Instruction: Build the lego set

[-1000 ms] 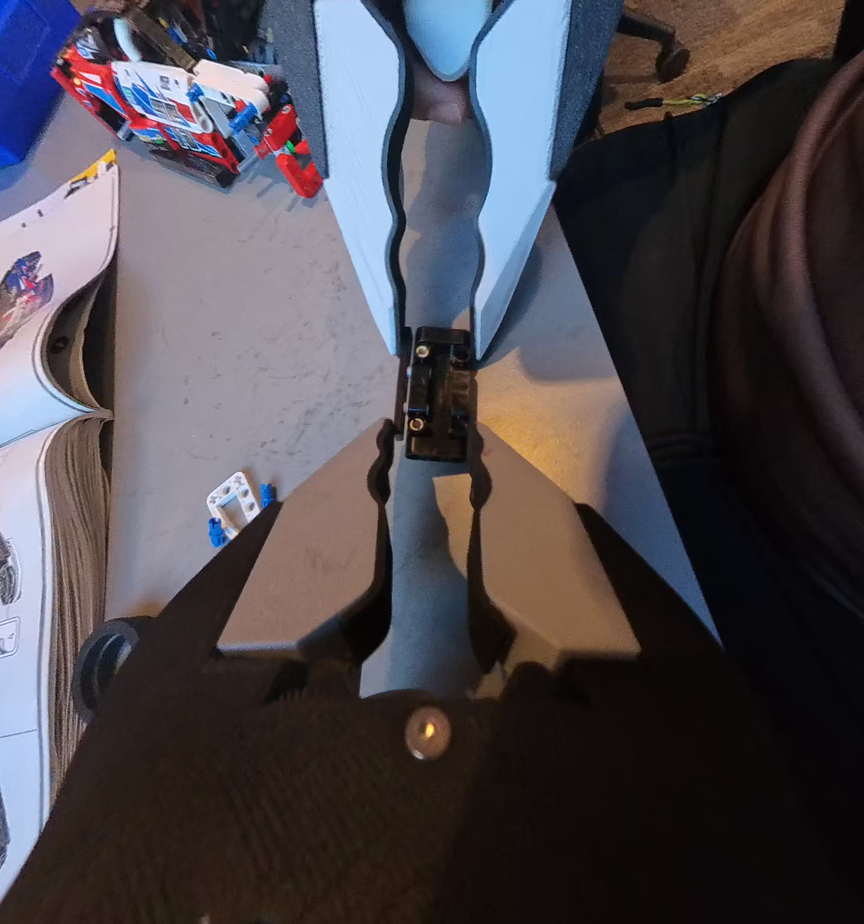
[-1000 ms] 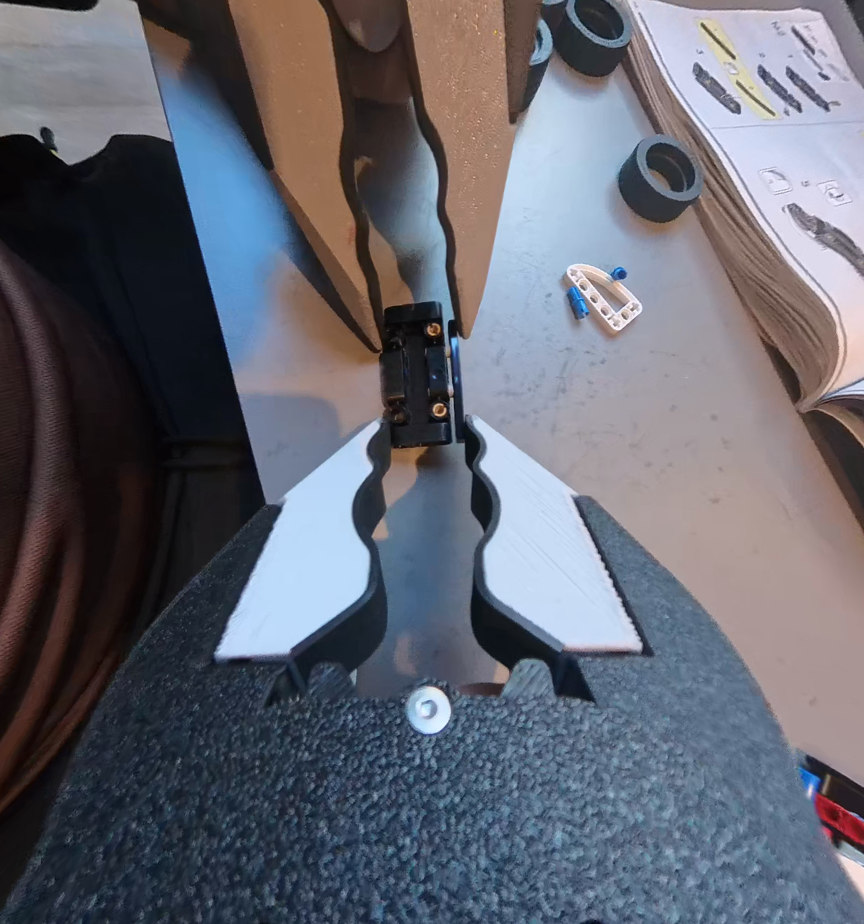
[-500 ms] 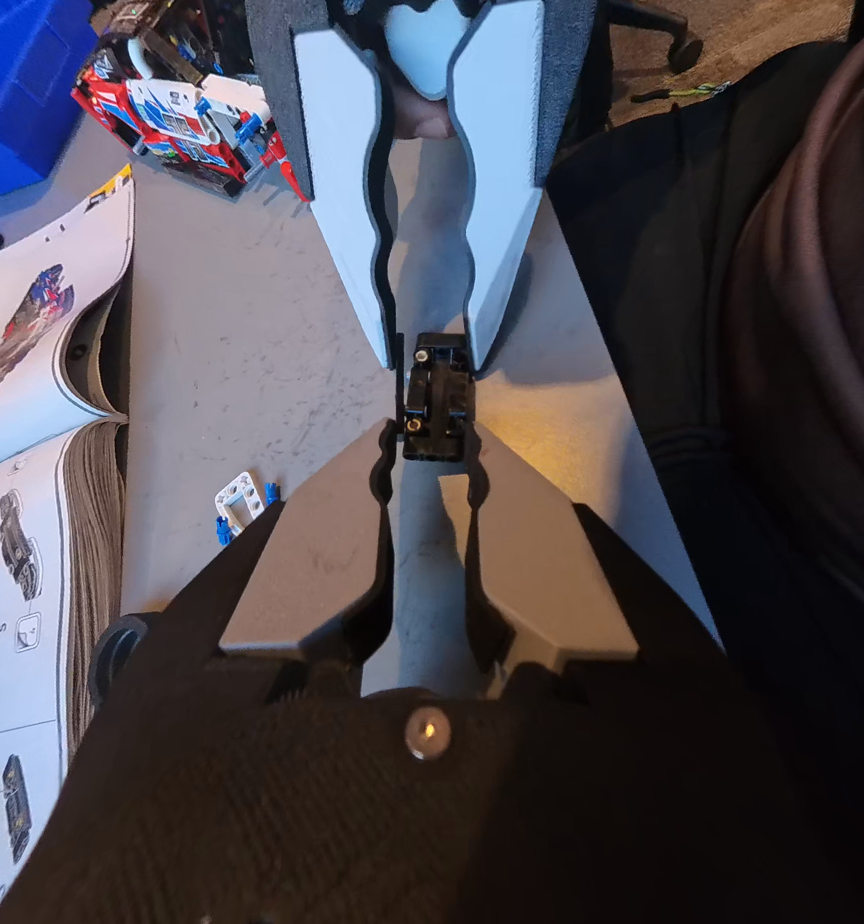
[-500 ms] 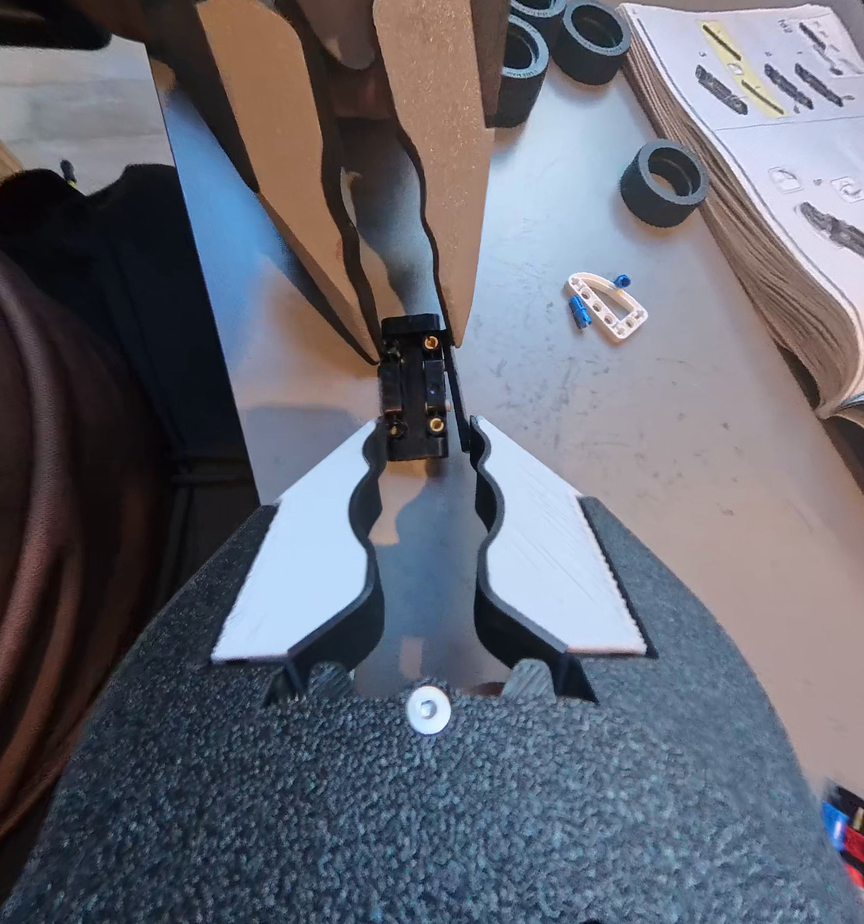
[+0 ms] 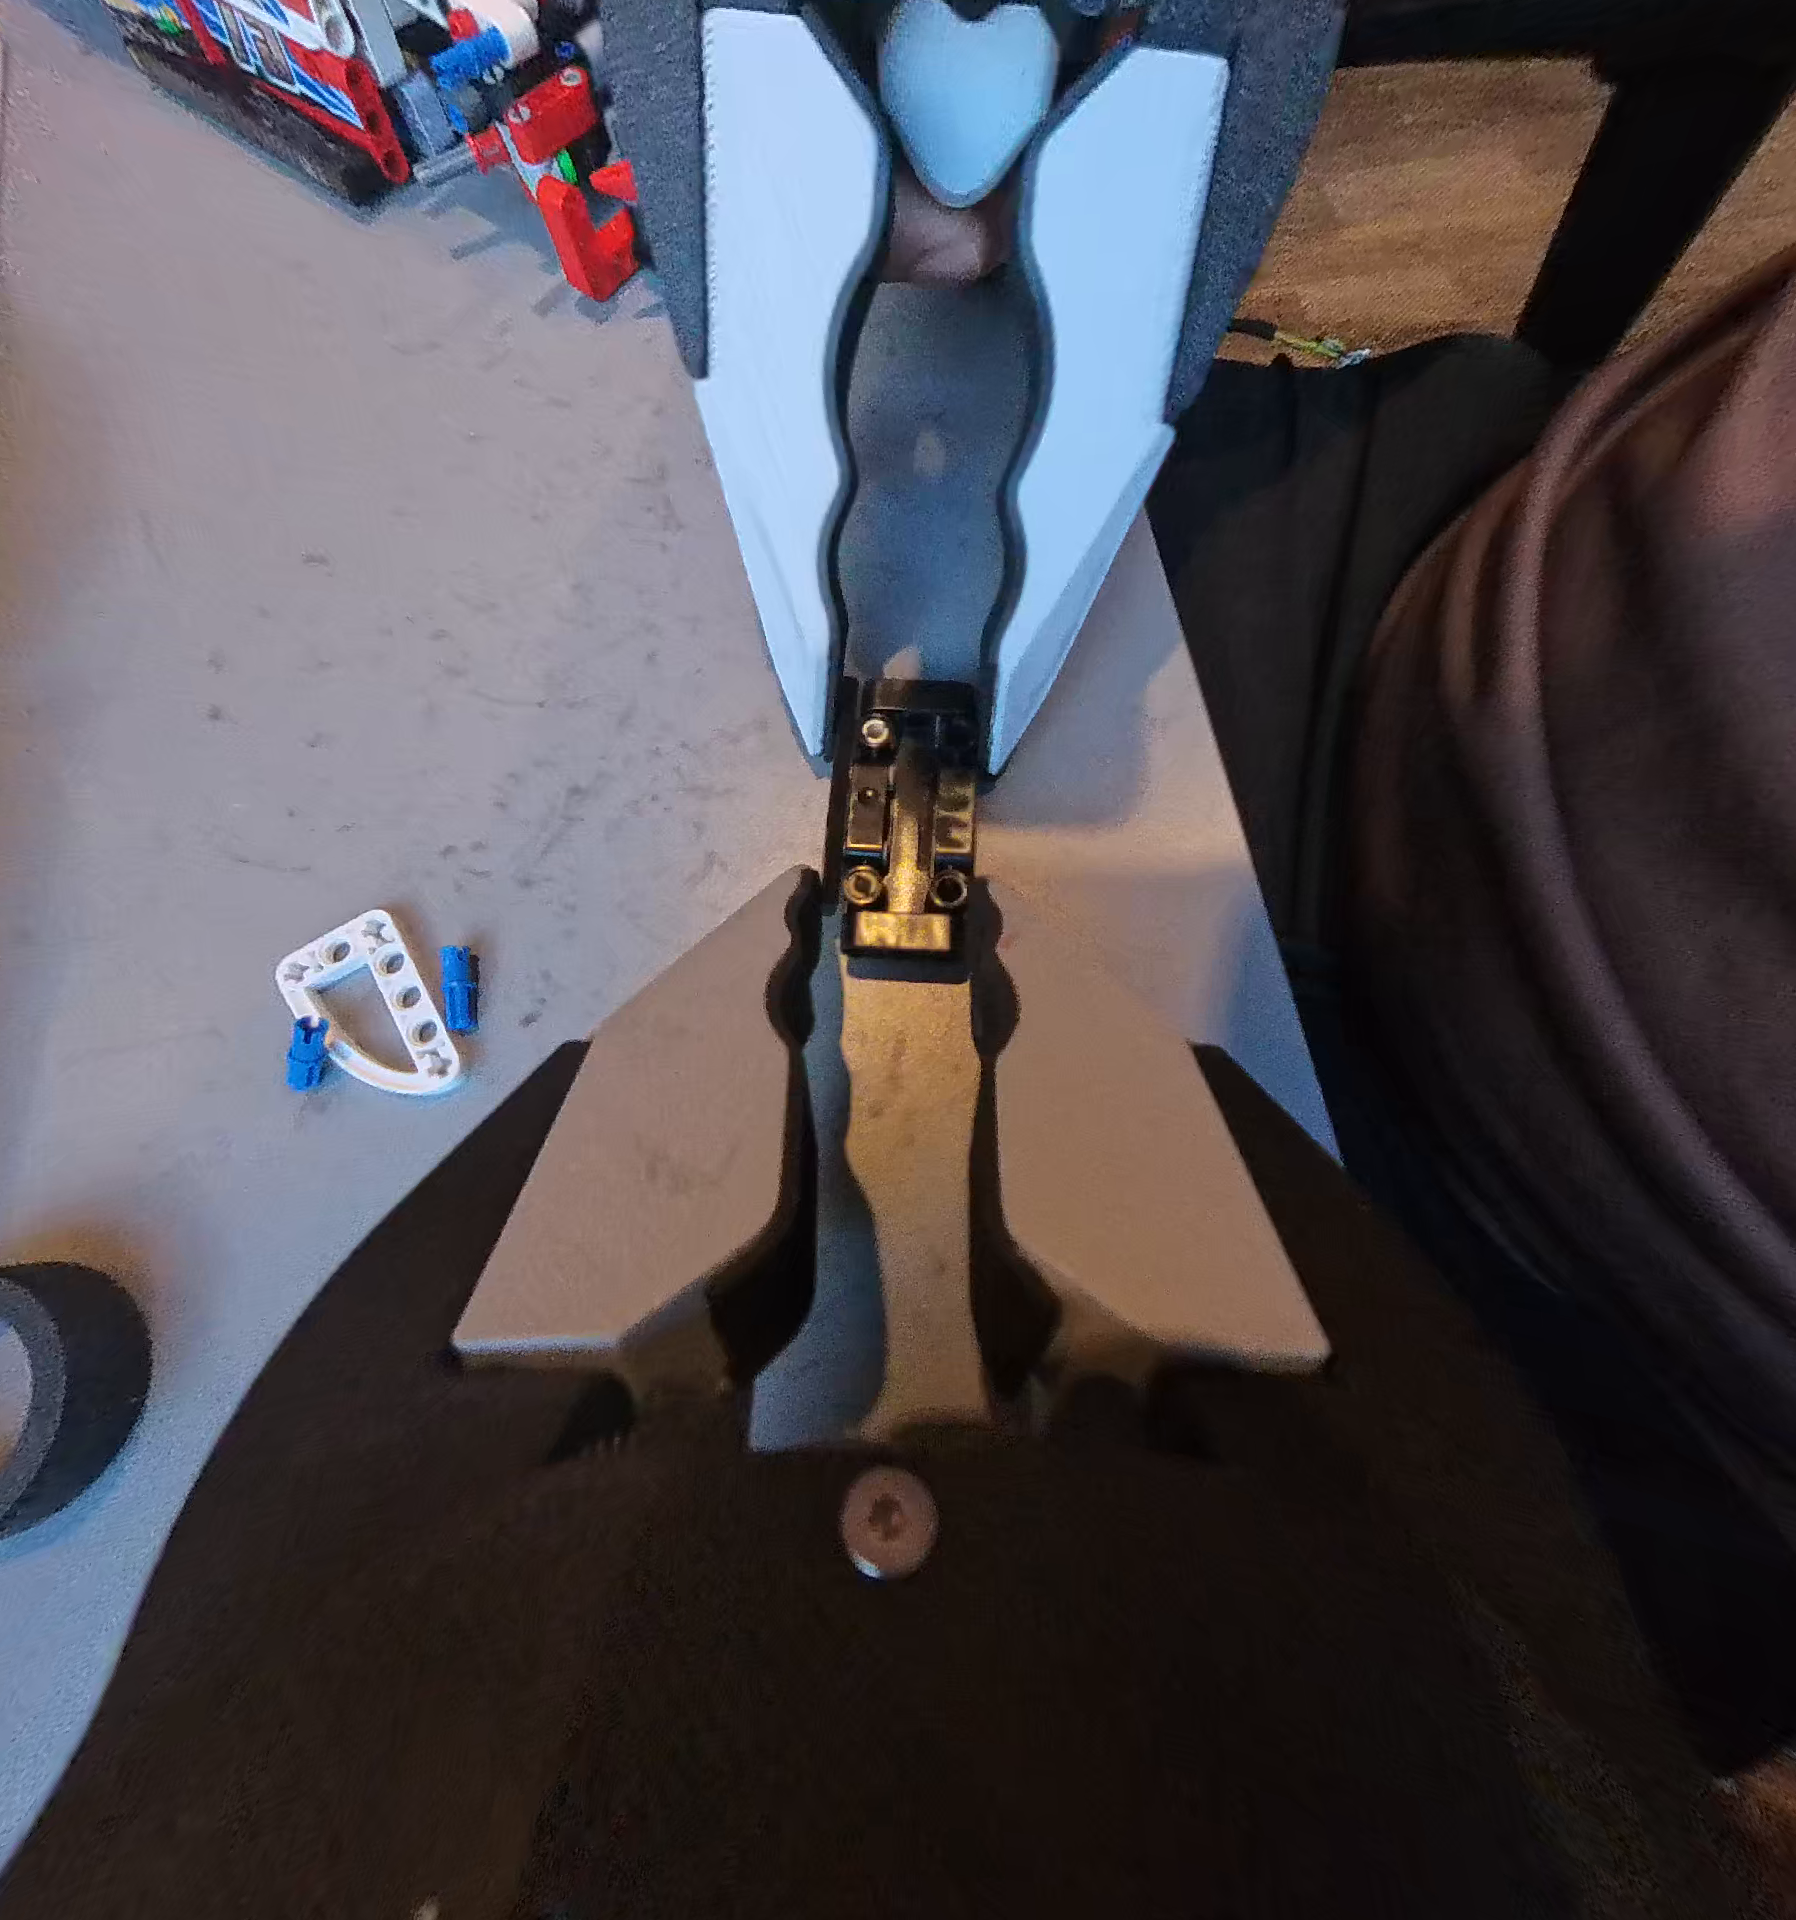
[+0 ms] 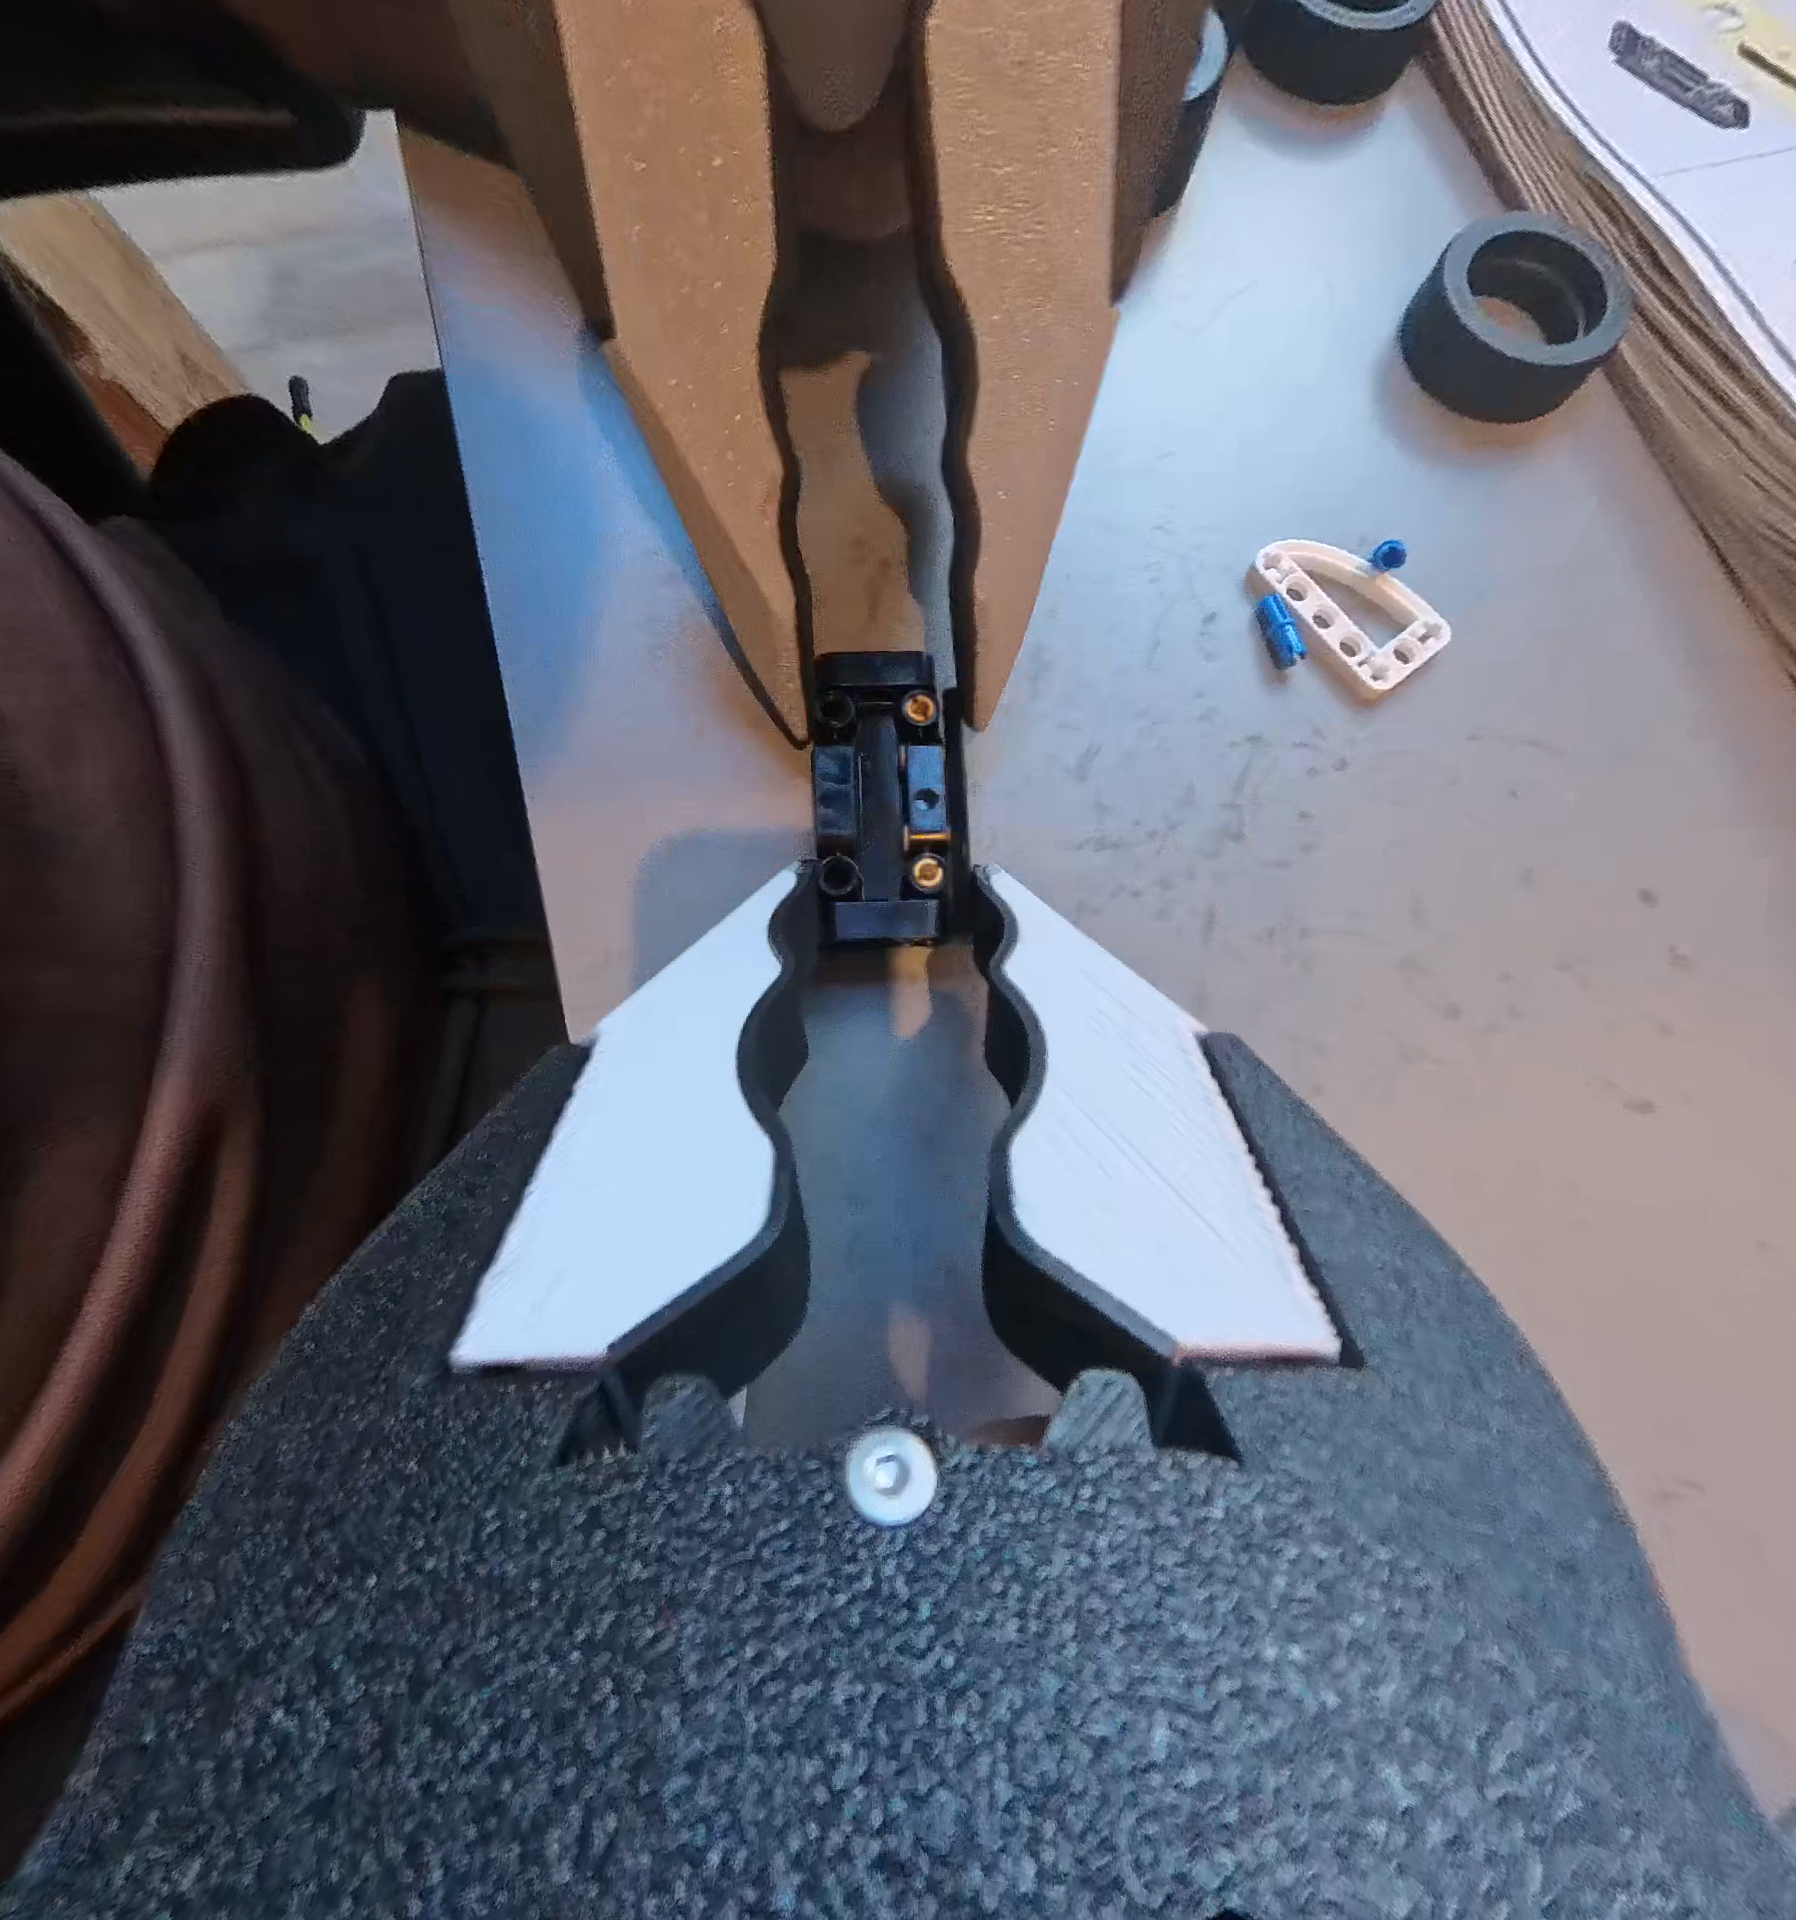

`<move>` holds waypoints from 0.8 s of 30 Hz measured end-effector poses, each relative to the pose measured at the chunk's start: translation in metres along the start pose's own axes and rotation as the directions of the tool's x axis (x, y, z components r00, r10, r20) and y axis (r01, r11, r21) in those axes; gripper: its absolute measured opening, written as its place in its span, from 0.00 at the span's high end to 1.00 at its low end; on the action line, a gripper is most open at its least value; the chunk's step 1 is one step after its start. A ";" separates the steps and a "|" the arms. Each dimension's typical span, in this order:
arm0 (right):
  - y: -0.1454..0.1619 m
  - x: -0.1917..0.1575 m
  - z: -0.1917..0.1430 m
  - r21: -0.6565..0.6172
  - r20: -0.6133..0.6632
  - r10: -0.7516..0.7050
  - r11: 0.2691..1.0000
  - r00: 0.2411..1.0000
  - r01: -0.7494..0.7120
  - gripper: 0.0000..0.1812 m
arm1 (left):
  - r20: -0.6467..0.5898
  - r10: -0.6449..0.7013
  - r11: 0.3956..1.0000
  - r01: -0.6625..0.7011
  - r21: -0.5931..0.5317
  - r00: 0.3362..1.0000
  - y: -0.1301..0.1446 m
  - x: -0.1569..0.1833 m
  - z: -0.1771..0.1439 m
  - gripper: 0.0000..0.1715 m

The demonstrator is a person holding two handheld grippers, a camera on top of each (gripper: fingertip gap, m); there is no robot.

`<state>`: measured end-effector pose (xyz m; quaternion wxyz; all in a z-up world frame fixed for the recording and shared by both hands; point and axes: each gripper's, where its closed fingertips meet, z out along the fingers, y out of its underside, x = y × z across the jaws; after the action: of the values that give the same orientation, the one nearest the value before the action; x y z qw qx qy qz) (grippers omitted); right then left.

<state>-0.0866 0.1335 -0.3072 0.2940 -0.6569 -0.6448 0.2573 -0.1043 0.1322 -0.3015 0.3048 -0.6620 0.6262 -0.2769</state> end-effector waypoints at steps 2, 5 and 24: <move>0.000 0.000 0.000 -0.001 -0.014 -0.008 1.000 1.000 0.008 0.84 | 0.005 -0.002 1.000 0.002 -0.001 1.000 0.000 0.000 0.000 0.85; 0.000 -0.001 0.001 -0.002 -0.007 0.004 1.000 1.000 -0.004 0.85 | 0.027 -0.007 1.000 0.007 -0.006 1.000 0.001 0.000 0.000 0.85; -0.011 0.004 -0.012 0.002 -0.295 -0.268 0.960 0.917 0.281 0.85 | 0.131 -0.089 0.996 0.089 0.005 0.987 0.010 -0.005 -0.013 0.74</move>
<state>-0.0856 0.1365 -0.2911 0.4336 -0.5839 -0.6743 0.1280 -0.1213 0.1363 -0.2999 0.3323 -0.7062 0.5749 -0.2457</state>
